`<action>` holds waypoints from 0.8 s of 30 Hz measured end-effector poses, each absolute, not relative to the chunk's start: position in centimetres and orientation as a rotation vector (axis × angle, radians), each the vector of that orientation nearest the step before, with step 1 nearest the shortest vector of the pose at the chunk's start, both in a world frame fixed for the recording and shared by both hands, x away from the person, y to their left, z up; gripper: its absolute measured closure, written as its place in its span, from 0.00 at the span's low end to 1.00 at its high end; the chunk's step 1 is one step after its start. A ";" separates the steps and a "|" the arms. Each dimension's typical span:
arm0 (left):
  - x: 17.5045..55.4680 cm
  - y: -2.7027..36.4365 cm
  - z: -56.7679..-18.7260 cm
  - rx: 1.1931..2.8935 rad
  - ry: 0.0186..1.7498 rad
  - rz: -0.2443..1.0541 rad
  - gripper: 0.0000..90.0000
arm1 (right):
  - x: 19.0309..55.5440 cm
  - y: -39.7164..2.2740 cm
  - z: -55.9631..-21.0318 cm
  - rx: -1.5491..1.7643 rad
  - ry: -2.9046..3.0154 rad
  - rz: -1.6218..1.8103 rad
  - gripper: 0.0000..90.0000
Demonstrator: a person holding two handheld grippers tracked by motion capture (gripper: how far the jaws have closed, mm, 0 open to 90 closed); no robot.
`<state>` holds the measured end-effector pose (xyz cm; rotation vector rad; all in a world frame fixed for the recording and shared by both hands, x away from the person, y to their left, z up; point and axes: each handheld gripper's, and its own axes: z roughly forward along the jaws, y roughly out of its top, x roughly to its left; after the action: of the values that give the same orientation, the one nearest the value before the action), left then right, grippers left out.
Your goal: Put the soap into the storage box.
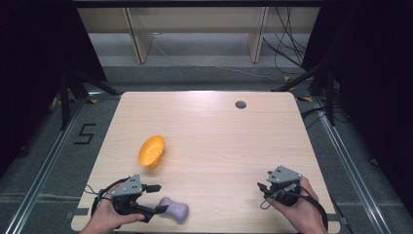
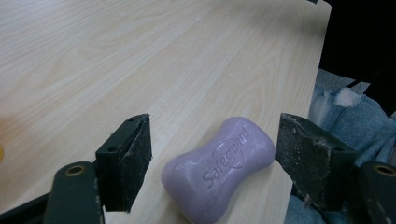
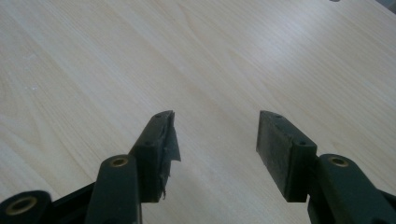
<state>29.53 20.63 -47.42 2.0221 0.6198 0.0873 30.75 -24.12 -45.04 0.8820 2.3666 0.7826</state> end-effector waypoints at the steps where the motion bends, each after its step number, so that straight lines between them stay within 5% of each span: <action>1: 29.8 20.6 -47.3 2.043 0.599 0.089 0.30 | 30.5 -24.0 -45.0 0.911 2.354 0.774 0.52; 24: 32.7 15.9 -43.7 2.559 0.134 0.098 0.36 | 30.3 -24.0 -45.0 0.906 2.372 0.770 0.50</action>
<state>32.70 15.91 -43.72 2.5589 0.1336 0.0977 30.32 -23.96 -44.99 0.9061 2.3722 0.7702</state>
